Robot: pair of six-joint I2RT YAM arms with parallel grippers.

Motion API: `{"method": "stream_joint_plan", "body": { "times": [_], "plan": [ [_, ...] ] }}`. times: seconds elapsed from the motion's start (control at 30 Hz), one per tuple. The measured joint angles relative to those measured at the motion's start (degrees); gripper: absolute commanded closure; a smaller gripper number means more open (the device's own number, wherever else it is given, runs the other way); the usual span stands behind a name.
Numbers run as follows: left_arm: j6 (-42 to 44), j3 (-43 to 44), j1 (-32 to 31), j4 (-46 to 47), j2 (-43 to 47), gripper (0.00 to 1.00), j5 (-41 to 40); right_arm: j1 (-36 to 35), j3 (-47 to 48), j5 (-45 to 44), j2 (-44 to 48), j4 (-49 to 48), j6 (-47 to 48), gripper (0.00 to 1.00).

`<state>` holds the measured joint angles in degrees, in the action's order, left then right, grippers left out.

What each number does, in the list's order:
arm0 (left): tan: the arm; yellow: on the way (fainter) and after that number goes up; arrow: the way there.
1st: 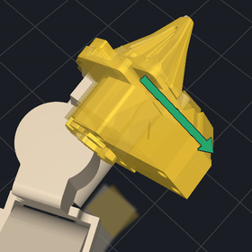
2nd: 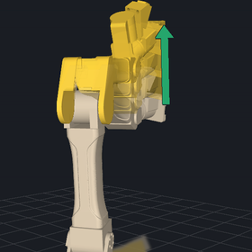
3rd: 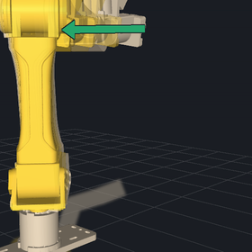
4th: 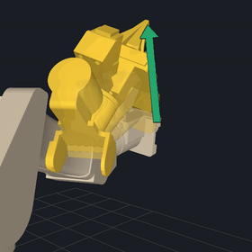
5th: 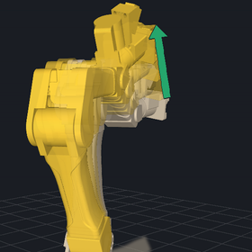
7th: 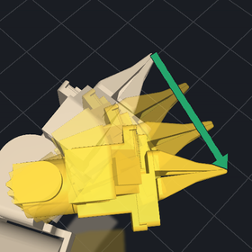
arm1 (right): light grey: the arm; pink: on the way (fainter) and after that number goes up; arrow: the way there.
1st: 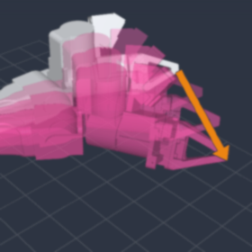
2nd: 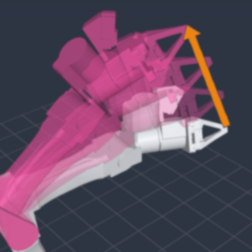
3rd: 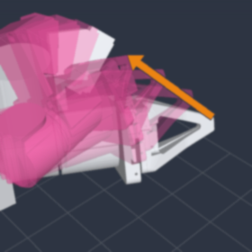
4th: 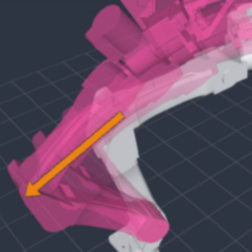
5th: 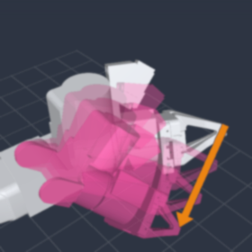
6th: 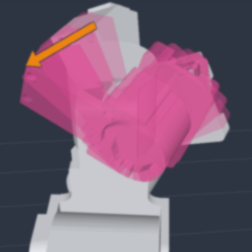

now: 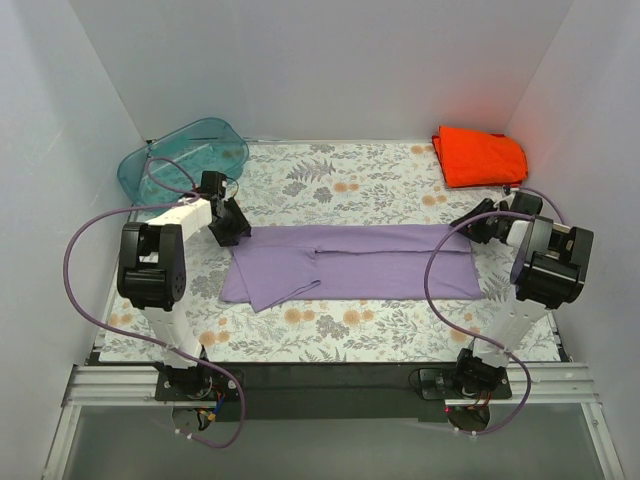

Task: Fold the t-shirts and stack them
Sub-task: Fold the tshirt

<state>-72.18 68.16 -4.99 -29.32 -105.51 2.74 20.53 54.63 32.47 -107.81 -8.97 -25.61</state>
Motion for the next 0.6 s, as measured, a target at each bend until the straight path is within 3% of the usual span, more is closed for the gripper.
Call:
{"method": "stream_joint_plan", "body": {
  "times": [0.37,0.6],
  "plan": [
    [0.2,0.2,0.0,0.2,-0.8,0.53,-0.3,0.0,3.7,0.8,-2.3,0.0,-0.2,0.61],
    [0.7,0.2,-0.4,-1.6,1.6,0.49,-0.3,0.0,-2.1,2.4,8.3,-1.2,-1.9,0.61]
  ]
}}
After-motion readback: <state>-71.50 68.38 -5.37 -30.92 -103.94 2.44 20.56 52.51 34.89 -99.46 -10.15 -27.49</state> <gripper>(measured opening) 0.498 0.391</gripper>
